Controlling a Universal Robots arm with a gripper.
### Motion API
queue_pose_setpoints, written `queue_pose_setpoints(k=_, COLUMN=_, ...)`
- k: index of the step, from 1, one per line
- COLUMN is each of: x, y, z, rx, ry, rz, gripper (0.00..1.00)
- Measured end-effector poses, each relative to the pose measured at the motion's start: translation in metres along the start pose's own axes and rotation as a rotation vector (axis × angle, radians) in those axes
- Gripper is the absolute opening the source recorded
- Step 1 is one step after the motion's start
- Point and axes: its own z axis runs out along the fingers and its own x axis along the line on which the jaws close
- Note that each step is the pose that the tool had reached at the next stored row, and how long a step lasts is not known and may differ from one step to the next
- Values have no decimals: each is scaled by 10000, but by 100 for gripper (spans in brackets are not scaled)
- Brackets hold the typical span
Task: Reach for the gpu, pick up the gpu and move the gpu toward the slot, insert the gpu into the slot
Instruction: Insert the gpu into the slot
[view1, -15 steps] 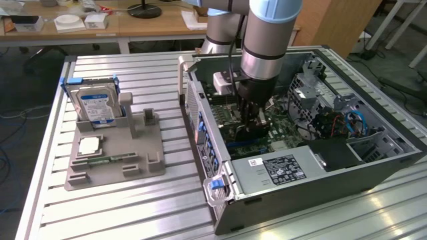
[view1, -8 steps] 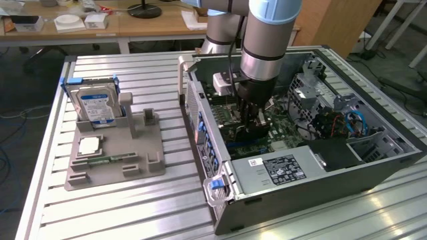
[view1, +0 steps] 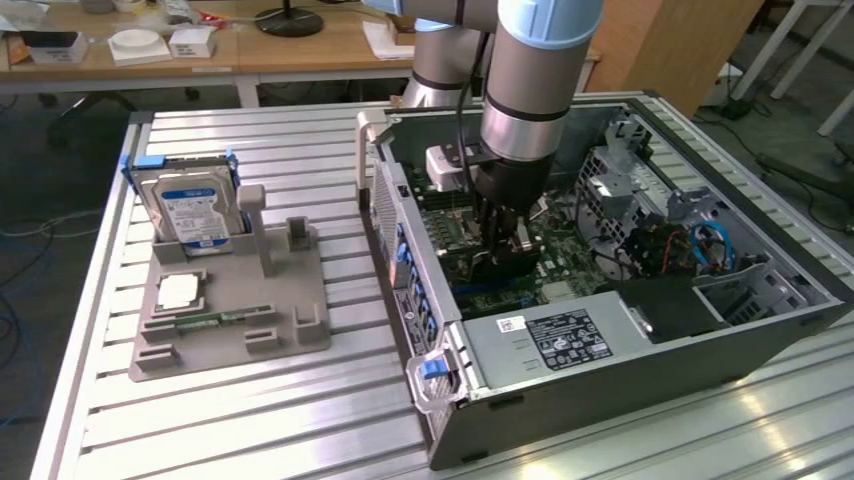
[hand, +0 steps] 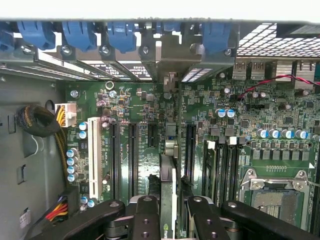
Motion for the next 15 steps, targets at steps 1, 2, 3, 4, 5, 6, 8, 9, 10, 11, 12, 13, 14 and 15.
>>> queue_pose_setpoints(k=1, x=0, y=0, z=0, rx=0, ry=-1, rz=1, gripper=26)
queue_pose_setpoints(k=2, x=0, y=0, z=0, rx=0, ry=0, rz=0, gripper=26)
queue_pose_setpoints(k=3, x=0, y=0, z=0, rx=0, ry=0, rz=0, gripper=26)
queue_pose_setpoints(k=4, x=0, y=0, z=0, rx=0, ry=-1, rz=1, gripper=26)
queue_pose_setpoints(k=5, x=0, y=0, z=0, rx=0, ry=0, rz=3, gripper=26)
queue_pose_setpoints(k=6, x=1, y=1, z=1, rx=1, ry=-1, rz=5, gripper=26)
queue_pose_setpoints(k=8, x=4, y=1, z=1, rx=1, ry=-2, rz=7, gripper=26)
queue_pose_setpoints(k=9, x=4, y=1, z=1, rx=1, ry=-1, rz=6, gripper=26)
queue_pose_setpoints(k=10, x=4, y=1, z=1, rx=0, ry=-1, rz=5, gripper=26)
queue_pose_setpoints(k=11, x=5, y=1, z=0, rx=0, ry=0, rz=4, gripper=26)
queue_pose_setpoints(k=12, x=6, y=1, z=0, rx=0, ry=0, rz=4, gripper=26)
queue_pose_setpoints(k=13, x=7, y=1, z=1, rx=1, ry=1, rz=5, gripper=26)
queue_pose_setpoints(k=14, x=7, y=1, z=5, rx=6, ry=-8, rz=8, gripper=26)
queue_pose_setpoints(k=15, x=7, y=1, z=4, rx=4, ry=-6, rz=9, gripper=26)
